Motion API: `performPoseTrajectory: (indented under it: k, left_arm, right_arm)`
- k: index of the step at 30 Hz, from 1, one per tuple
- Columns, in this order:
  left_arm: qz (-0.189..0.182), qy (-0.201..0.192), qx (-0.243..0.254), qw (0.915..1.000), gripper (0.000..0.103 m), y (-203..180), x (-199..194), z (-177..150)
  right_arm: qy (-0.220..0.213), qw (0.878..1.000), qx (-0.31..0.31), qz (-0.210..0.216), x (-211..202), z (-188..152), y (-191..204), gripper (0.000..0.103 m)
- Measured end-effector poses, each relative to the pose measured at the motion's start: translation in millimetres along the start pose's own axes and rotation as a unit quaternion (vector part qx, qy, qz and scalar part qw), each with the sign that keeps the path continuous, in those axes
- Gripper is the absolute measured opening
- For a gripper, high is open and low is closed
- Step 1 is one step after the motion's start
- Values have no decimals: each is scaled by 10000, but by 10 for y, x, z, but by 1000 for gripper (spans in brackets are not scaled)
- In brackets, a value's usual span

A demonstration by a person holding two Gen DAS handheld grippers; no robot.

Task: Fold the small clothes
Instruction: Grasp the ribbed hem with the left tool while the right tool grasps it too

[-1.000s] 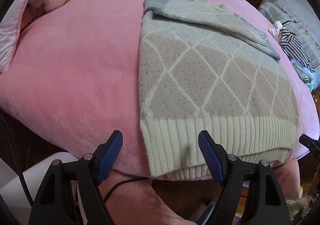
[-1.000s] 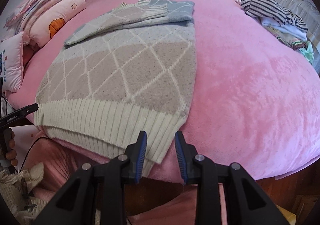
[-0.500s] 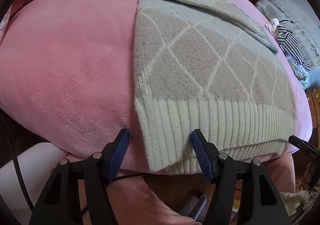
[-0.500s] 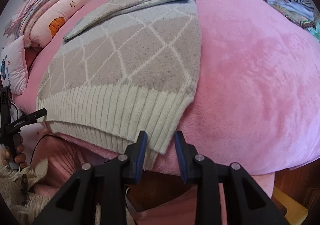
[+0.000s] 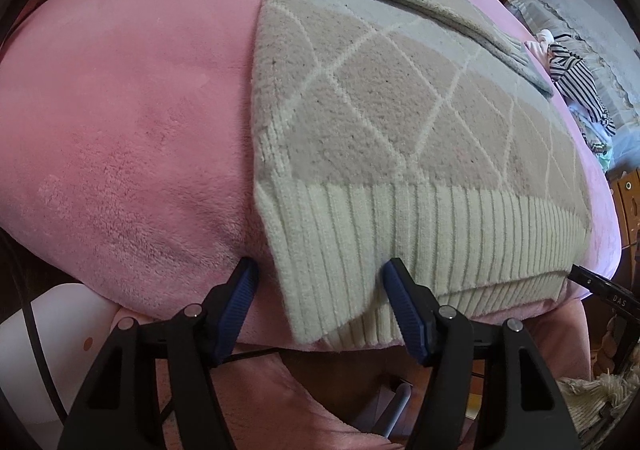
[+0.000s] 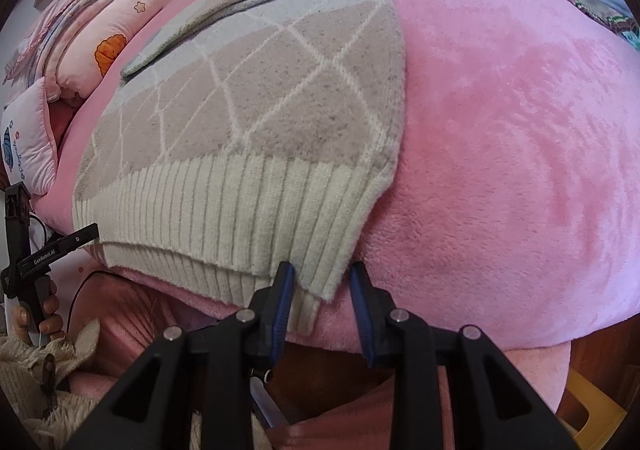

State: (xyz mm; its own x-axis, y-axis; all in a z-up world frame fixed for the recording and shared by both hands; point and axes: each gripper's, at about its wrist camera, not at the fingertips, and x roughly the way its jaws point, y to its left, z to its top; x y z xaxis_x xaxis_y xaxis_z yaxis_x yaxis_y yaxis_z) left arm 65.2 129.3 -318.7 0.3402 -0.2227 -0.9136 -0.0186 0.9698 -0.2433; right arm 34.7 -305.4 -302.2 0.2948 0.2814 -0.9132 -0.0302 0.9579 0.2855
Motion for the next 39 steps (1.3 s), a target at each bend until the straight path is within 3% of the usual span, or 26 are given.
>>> performPoseTrajectory:
  k: [10,11,16,18,19,21,28,39]
  left_arm:
    - [-167,50,-125,9998,62,121,-12,-30]
    - [-222,55,-134,9996,59,137,-24,-35]
    - [-581,139,-175,9981,25,123,-37,-42]
    - [-642,181,-182,9976,16,113,-31,-47]
    - [-697,209,-208,9971,10,105,-25,-52]
    - [-761,238,-282,9964,9,85,-28,-57]
    - [-988,-64,-458,9940,6,78,-277,-10]
    - [-837,-763,-485,9924,6,-240,-862,508]
  right_arm:
    - [0,9995,231,219,18,2,-112,30]
    - [2,9995,241,225,22,4,-117,31]
    - [-23,9993,209,313,16,-8,-126,31]
    - [-9,9985,226,507,15,-10,-145,16]
    - [-14,9983,225,541,11,-13,-141,15]
    - [-55,9982,163,569,-22,-23,-127,9]
    - [-363,9973,23,643,-234,-31,-91,7]
    - [-1526,9850,-260,763,-983,383,166,5]
